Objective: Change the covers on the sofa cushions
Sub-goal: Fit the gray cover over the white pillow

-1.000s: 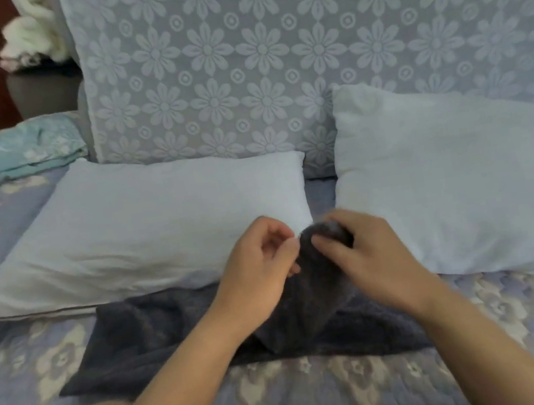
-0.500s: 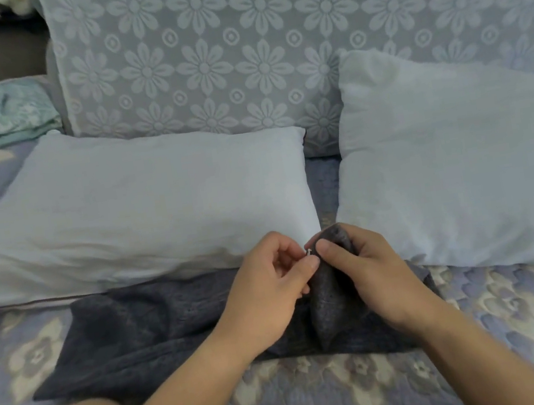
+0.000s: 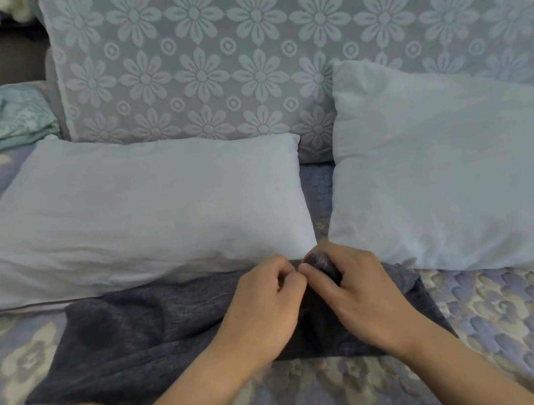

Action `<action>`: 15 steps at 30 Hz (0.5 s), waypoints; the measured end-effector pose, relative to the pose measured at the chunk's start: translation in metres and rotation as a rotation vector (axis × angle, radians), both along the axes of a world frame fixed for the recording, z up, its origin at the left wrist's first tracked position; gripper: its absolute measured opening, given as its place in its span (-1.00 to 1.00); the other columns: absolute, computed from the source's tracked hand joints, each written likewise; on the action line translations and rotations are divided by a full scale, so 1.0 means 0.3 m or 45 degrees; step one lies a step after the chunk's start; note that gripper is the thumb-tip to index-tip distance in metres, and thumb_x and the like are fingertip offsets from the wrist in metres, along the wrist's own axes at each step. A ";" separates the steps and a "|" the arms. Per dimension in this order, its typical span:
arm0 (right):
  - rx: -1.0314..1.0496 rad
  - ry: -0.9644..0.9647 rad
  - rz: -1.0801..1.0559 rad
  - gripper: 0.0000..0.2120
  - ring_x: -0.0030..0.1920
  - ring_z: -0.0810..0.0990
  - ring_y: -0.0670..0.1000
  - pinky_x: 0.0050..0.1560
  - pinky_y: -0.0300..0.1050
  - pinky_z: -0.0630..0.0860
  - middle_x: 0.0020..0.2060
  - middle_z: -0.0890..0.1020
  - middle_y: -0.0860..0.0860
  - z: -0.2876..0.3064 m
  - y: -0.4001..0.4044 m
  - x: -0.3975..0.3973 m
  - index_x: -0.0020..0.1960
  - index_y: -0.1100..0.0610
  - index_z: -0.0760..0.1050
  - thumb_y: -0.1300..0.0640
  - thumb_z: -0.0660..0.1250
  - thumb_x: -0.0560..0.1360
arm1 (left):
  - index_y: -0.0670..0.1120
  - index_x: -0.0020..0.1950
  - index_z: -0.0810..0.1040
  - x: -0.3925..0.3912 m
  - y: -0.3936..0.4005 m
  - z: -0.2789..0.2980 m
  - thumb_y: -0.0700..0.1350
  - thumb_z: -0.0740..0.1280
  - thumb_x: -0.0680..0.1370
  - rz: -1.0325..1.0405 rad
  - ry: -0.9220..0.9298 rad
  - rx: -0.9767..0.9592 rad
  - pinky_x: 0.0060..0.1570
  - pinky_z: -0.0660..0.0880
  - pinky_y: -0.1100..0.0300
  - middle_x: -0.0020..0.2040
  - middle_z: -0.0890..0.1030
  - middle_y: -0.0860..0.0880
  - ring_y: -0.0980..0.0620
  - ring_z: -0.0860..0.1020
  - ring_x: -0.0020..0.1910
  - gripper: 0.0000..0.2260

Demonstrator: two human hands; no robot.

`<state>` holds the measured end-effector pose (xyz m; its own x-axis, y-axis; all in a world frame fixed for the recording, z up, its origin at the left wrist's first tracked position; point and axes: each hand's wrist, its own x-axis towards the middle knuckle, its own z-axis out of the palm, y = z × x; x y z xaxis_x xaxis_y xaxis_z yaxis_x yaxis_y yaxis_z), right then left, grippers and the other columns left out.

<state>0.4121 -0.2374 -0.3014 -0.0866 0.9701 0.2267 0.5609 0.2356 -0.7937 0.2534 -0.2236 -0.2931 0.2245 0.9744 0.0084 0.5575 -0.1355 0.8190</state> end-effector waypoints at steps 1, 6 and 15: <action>0.029 -0.021 0.025 -0.73 -0.30 0.50 0.01 -0.23 0.15 0.46 -0.35 0.52 -0.02 -0.002 -0.002 -0.003 -0.16 0.09 0.50 -0.07 0.25 0.58 | -0.05 -0.27 0.44 -0.004 0.000 0.005 -0.02 0.22 0.59 -0.006 0.065 0.032 -0.30 0.37 0.02 -0.40 0.49 -0.02 0.06 0.42 -0.39 -0.75; 0.303 -0.327 0.050 -0.87 -0.15 0.55 -0.03 -0.14 0.02 0.49 -0.17 0.57 -0.11 -0.006 -0.013 -0.001 0.09 0.02 0.55 0.10 0.23 0.65 | -0.06 -0.29 0.35 -0.010 0.003 0.000 0.00 0.20 0.61 -0.106 0.380 0.459 -0.40 0.36 0.07 -0.41 0.45 0.05 0.06 0.41 -0.44 -0.71; -0.092 0.291 -0.148 -0.84 -0.29 0.52 -0.15 -0.21 -0.26 0.45 -0.33 0.58 -0.08 0.030 0.003 0.001 -0.14 0.05 0.54 0.10 0.30 0.62 | -0.02 -0.22 0.55 0.008 0.020 -0.002 -0.09 0.32 0.60 0.002 -0.227 0.090 -0.28 0.48 0.14 -0.36 0.57 0.00 0.04 0.54 -0.35 -0.81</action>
